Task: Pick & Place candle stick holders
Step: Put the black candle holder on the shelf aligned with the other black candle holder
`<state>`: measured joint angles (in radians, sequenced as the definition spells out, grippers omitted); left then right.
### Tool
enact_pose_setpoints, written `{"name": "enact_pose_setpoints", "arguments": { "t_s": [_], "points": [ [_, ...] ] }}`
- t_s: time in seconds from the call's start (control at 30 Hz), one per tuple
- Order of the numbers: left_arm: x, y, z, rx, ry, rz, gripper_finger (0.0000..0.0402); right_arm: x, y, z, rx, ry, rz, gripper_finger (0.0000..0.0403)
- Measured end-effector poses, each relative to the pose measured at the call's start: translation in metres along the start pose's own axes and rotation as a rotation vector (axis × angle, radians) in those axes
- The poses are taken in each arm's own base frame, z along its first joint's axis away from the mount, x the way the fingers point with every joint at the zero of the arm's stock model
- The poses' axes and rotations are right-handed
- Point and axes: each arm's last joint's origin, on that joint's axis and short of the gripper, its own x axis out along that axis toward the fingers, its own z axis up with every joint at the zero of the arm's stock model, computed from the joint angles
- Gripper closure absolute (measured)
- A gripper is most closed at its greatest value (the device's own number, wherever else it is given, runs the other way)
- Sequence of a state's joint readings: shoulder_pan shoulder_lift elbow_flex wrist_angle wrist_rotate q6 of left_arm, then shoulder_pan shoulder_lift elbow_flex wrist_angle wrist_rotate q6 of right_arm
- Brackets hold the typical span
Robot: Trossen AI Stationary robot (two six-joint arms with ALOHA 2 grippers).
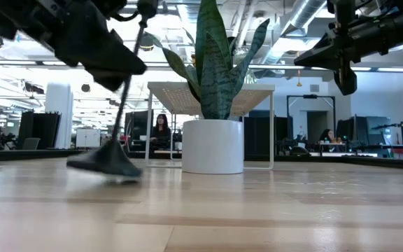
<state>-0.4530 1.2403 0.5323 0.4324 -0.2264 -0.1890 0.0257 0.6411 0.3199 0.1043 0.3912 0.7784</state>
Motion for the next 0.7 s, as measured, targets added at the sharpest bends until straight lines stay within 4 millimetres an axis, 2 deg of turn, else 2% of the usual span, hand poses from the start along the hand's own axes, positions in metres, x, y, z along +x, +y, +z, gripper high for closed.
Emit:
{"name": "enact_pose_setpoints", "arguments": {
  "t_s": [0.17, 0.43, 0.53, 0.7],
  "points": [
    [-0.042, 0.006, 0.017, -0.027, 0.001, 0.104, 0.0388, 0.0, 0.0, 0.0, -0.003, 0.004, -0.004, 0.0403],
    [-0.098, 0.011, 0.043, -0.099, -0.19, 0.175, 0.0388, 0.0, -0.002, -0.002, -0.009, 0.016, -0.015, 0.0403],
    [-0.112, 0.015, 0.049, -0.159, -0.256, 0.201, 0.0388, 0.0, -0.002, -0.002, -0.009, 0.016, -0.015, 0.0403],
    [-0.125, 0.016, 0.064, -0.203, -0.3, 0.225, 0.0388, 0.0, -0.002, -0.002, -0.009, 0.016, -0.015, 0.0403]
  ]
}}
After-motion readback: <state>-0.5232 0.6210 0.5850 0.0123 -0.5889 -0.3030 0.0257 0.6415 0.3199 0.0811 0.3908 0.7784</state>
